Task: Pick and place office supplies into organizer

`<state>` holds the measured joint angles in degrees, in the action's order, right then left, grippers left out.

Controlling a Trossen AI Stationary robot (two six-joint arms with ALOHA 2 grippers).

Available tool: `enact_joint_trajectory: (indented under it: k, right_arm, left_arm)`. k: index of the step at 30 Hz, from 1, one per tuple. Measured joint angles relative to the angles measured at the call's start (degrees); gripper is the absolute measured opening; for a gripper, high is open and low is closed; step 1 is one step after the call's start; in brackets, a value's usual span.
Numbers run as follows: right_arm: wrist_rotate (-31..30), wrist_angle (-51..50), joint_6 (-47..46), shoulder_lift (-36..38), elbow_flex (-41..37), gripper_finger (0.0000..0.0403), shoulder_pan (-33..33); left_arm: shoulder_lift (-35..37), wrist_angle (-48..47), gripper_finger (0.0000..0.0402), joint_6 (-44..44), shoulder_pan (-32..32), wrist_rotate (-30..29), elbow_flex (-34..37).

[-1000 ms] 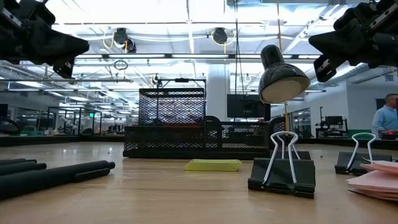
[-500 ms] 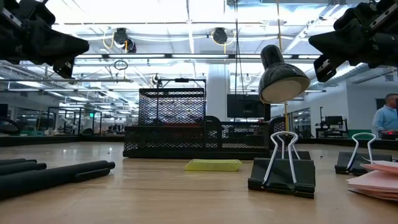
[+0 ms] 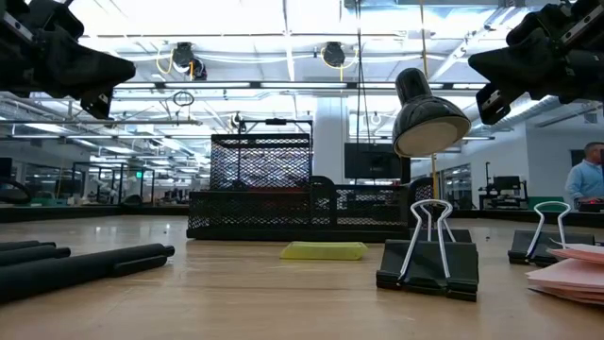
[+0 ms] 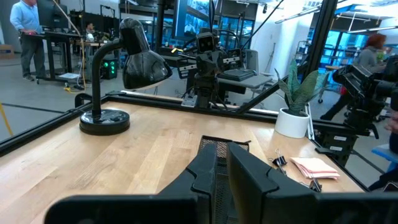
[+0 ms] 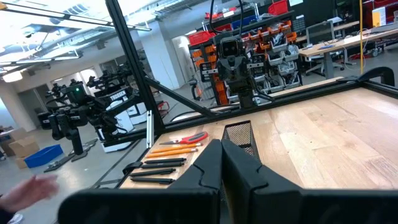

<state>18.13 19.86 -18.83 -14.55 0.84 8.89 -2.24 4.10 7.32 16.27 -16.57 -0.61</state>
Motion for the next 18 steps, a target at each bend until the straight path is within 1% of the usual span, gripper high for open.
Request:
enact_joint_trajectory:
  k: [11,18]
  right_arm:
    - [-0.02,0.09,0.02,0.00,0.00,0.0000,0.00]
    - [-0.02,2.38,0.02,0.02,-0.01,0.0000,0.00]
  left_arm:
    - [0.00,0.00,0.0045,0.02,-0.01,0.00,0.01]
    - [0.02,0.00,0.0044,0.02,0.00,0.00,0.01]
